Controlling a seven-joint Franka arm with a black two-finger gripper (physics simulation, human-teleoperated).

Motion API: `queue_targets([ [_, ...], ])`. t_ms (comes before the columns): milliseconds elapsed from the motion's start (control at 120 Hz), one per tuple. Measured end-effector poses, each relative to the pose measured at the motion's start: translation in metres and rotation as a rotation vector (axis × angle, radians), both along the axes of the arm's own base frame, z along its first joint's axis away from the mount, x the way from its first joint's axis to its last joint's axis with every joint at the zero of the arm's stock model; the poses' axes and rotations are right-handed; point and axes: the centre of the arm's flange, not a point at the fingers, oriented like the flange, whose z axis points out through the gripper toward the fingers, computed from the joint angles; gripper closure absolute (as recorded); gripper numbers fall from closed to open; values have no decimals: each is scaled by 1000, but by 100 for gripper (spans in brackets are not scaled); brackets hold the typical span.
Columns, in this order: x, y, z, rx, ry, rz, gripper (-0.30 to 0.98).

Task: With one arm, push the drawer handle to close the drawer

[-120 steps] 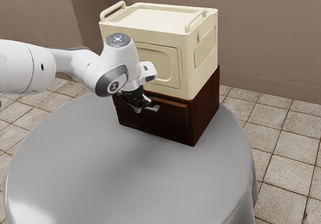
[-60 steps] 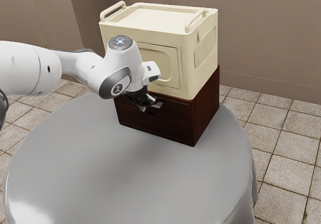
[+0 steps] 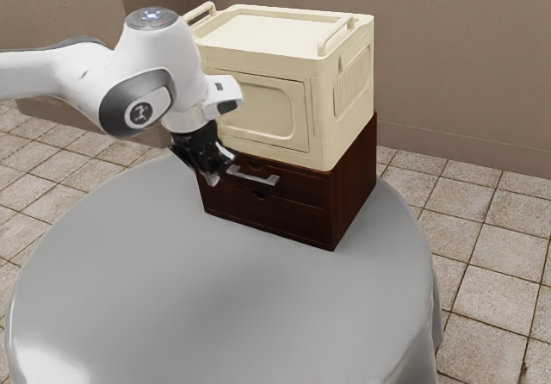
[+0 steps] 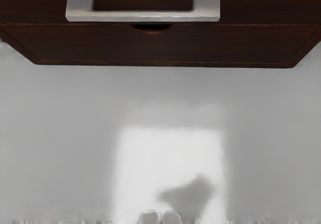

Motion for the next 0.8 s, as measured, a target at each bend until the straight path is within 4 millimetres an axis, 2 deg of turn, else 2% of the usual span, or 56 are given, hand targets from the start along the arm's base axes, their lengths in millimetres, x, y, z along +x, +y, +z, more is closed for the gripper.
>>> queue_targets([
  [42,-4,0,13,3,7,4,78],
  [92,-8,0,19,5,27,9,66],
  [225,-15,0,18,15,86,24,37],
  [358,-23,-6,20,23,112,18,20],
  [542,-30,-9,18,29,135,17,8],
  [800,-32,-11,16,37,145,18,2],
])
